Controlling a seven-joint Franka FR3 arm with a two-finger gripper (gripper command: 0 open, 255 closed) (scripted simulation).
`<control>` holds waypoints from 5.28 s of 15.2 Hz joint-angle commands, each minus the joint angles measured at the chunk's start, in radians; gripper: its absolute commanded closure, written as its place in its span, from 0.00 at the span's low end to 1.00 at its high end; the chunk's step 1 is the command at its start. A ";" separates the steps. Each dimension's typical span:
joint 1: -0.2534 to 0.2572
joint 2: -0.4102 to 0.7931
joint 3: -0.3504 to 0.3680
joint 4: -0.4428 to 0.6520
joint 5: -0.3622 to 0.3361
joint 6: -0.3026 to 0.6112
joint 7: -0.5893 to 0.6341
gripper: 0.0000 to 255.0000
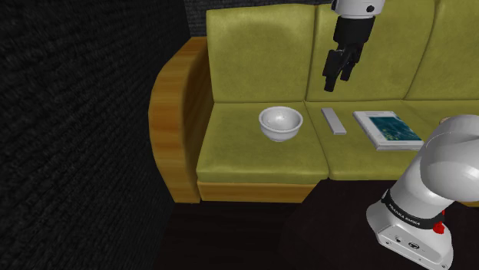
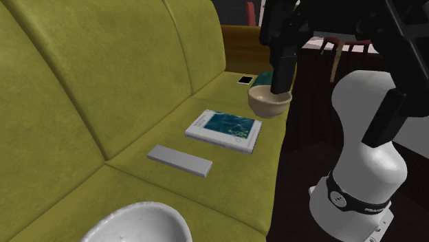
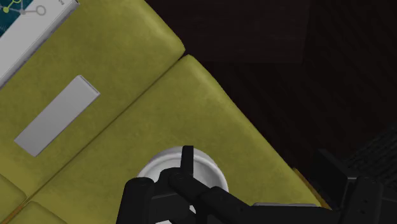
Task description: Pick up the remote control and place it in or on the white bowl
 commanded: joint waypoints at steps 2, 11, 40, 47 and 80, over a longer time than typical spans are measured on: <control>-0.012 0.011 -0.010 -0.017 -0.009 0.027 -0.001 0.00; -0.121 0.155 -0.103 -0.126 -0.085 0.282 -0.002 0.00; -0.348 0.920 -0.371 -0.042 -0.050 0.971 -0.082 0.00; -0.351 0.953 -0.367 -0.045 -0.030 1.007 -0.096 0.00; -0.347 0.737 -0.373 0.017 -0.129 0.738 -0.029 1.00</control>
